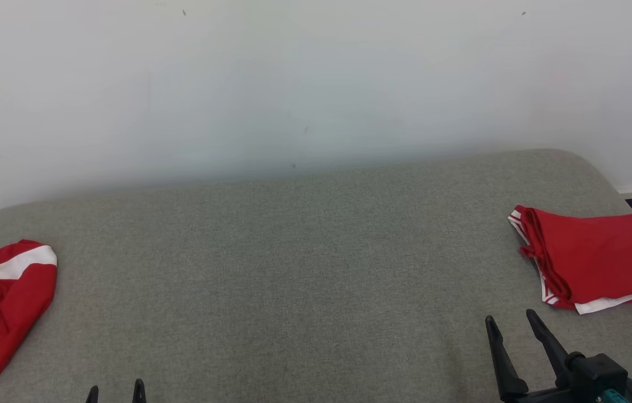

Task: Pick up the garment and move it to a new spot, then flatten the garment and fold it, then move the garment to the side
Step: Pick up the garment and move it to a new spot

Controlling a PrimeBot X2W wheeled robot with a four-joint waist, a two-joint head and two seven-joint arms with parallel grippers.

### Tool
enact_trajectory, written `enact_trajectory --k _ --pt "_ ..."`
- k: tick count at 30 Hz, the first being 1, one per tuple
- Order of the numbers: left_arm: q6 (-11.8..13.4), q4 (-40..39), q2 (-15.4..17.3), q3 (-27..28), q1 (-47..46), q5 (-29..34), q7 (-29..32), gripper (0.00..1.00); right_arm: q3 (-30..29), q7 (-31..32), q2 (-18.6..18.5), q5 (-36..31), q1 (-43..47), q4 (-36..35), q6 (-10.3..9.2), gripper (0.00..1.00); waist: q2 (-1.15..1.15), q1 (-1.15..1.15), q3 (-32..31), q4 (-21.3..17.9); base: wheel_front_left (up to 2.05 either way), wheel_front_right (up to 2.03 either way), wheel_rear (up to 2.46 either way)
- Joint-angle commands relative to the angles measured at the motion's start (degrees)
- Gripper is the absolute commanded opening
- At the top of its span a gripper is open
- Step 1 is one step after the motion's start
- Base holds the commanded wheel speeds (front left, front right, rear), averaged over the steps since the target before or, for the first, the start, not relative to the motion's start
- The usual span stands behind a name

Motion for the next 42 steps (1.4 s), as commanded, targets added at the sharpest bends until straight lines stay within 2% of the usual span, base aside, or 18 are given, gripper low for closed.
enact_trajectory --k 1,24,35,42 --pt "-0.08 0.17 -0.13 0.16 0.76 0.53 -0.16 1.00 0.14 -0.45 -0.07 0.08 -0.23 0.22 -0.15 1.00 0.00 0.00 0.00 0.12 0.00 0.00 0.00" --pt "-1.07 0.66 -0.18 1.41 -0.82 1.36 -0.16 1.00 1.16 -0.34 -0.16 0.78 -0.91 1.06 -0.15 1.00 0.00 0.00 0.91 1.85 0.00 0.00 0.00" --pt "-1.27 0.64 0.02 2.94 -1.06 1.69 -0.16 1.00 2.29 -0.14 -0.23 0.90 -1.20 1.30 -0.15 1.00 0.00 0.00 0.86 7.82 0.00 0.00 0.00" --pt "-1.51 0.89 0.93 3.88 -0.99 1.09 -0.16 1.00 4.21 -0.27 0.24 0.65 -1.99 1.70 -0.15 1.00 0.00 0.00 0.64 13.91 0.00 0.00 0.00"
